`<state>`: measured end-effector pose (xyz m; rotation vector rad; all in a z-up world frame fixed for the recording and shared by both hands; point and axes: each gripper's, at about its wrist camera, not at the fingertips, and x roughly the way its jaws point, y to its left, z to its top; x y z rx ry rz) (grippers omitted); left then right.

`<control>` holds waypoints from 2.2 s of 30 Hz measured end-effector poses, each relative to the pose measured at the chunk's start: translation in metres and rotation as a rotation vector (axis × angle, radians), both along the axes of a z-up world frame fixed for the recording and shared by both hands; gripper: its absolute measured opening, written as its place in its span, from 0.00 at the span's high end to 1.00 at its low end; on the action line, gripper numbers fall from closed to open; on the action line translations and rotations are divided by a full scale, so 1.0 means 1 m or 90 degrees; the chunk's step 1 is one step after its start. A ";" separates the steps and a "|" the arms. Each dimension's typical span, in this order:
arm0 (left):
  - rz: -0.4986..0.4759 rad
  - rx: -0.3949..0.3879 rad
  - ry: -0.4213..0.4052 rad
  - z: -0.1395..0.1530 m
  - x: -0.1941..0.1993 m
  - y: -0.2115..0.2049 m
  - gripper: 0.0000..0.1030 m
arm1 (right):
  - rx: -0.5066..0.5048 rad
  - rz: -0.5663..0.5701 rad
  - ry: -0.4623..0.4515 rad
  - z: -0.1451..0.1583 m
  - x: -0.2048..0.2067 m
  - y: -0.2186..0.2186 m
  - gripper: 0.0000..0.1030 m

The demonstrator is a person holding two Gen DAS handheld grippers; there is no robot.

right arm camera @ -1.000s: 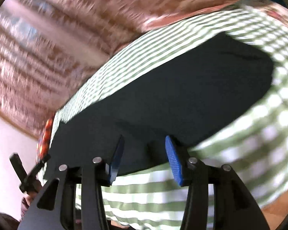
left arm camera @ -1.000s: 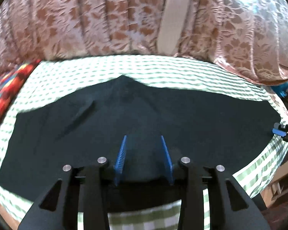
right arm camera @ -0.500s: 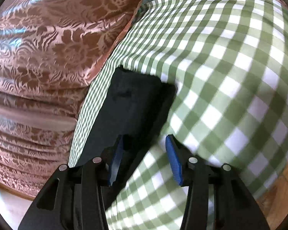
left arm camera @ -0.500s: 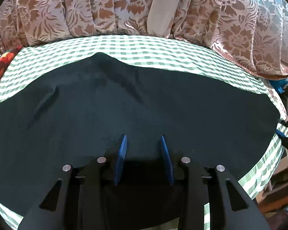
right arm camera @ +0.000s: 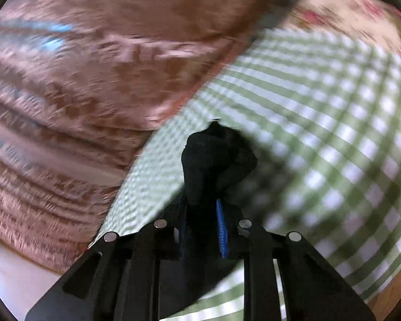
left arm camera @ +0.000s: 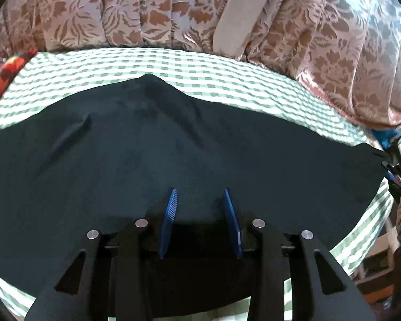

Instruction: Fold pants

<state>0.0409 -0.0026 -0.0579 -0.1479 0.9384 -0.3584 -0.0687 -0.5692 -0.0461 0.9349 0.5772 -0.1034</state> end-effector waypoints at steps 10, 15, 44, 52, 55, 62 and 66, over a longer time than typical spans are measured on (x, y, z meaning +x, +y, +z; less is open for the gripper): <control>-0.005 -0.089 -0.003 0.018 -0.005 0.014 0.66 | -0.106 0.241 -0.083 0.070 0.048 0.132 0.83; -0.006 -0.107 -0.001 0.020 -0.005 0.018 0.66 | -0.127 0.380 -0.064 0.059 0.074 0.216 0.83; -0.035 -0.254 0.111 -0.001 0.004 0.018 0.49 | -0.337 0.607 0.040 -0.021 0.068 0.373 0.80; -0.044 -0.359 0.192 -0.010 0.013 0.014 0.49 | -0.292 0.638 0.002 -0.013 0.060 0.372 0.49; -0.054 -0.376 0.198 -0.007 0.015 0.008 0.36 | -0.289 0.639 0.002 -0.010 0.055 0.369 0.49; -0.076 -0.365 0.220 -0.008 0.027 -0.014 0.34 | -0.260 0.588 0.009 0.001 0.035 0.326 0.47; -0.077 -0.351 0.241 -0.014 0.035 -0.028 0.34 | -0.232 0.527 0.027 0.009 0.012 0.279 0.47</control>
